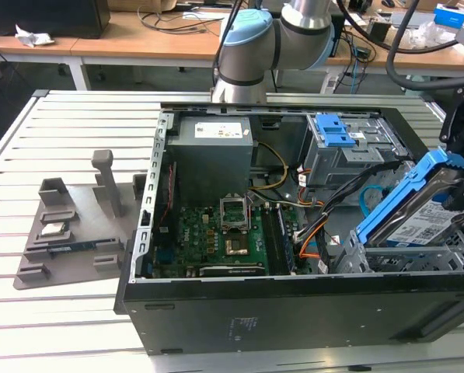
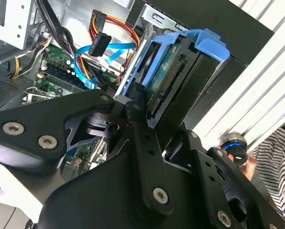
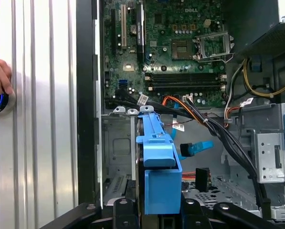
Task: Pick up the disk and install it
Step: 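Insert the disk into the insertion slot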
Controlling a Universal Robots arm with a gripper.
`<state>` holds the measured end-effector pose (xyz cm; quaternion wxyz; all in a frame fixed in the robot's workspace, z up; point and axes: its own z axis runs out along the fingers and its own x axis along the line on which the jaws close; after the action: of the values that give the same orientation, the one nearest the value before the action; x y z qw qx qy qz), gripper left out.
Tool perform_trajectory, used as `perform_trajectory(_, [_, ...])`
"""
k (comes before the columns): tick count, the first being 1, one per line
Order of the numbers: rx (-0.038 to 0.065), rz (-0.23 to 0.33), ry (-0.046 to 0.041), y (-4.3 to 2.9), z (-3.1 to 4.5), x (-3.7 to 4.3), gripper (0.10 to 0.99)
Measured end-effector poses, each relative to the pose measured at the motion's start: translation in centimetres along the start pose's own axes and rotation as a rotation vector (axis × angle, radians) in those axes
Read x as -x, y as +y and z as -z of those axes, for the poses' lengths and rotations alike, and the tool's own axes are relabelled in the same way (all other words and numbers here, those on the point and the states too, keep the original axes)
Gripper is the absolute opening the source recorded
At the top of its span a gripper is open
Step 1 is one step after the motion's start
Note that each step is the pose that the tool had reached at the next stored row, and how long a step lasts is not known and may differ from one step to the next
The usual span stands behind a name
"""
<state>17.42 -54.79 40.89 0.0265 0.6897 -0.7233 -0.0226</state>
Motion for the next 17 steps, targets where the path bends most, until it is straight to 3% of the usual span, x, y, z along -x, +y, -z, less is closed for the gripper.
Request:
perform_trajectory(7, [0.000,0.000,0.0001,1.75,-0.16,-0.08,0.369])
perform_trajectory(14, [0.000,0.000,0.0001,1.83,-0.21,-0.09,0.369])
perform_trajectory(15, [0.000,0.000,0.0001,1.83,-0.21,-0.09,0.380])
perform_trajectory(16, [0.000,0.000,0.0001,1.83,-0.21,-0.09,0.498])
perform_trajectory(17, [0.000,0.000,0.0001,1.83,-0.22,-0.09,0.557])
